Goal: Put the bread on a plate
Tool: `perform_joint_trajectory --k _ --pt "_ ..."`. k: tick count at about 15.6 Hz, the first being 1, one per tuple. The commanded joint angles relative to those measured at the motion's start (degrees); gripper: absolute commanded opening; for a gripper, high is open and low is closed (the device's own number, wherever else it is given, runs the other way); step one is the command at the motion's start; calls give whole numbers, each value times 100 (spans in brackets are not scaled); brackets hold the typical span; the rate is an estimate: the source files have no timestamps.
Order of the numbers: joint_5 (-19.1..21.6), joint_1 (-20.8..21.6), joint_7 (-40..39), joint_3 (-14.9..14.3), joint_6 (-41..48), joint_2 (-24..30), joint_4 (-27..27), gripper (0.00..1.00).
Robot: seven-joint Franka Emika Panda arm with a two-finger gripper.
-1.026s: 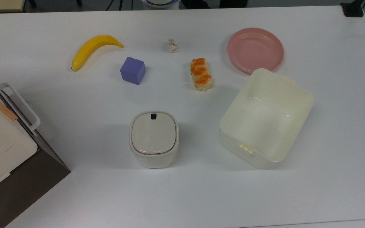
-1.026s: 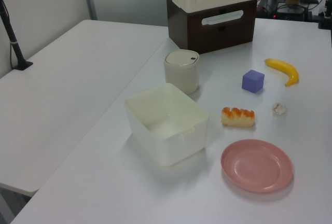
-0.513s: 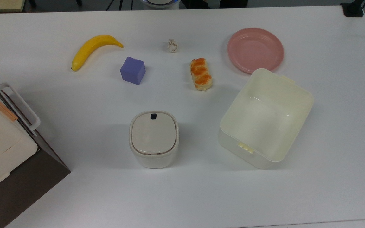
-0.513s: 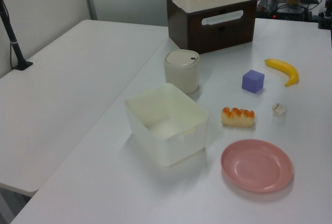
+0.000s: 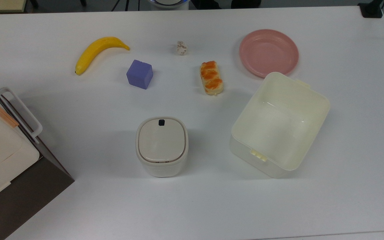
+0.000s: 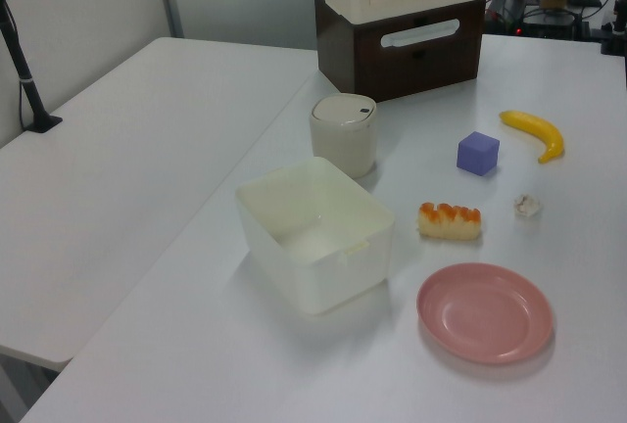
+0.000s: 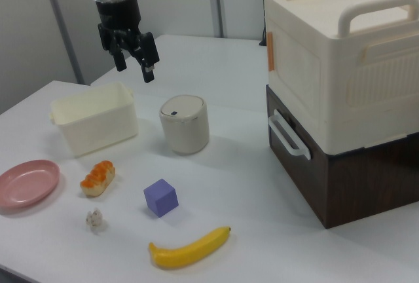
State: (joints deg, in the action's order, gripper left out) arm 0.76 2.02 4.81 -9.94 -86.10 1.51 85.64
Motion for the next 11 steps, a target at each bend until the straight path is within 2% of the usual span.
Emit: perform_joint_trajectory --k 1,11 --pt "-32 202 108 -140 234 69 -30 100" --pt "-41 228 117 -105 226 78 40 100"
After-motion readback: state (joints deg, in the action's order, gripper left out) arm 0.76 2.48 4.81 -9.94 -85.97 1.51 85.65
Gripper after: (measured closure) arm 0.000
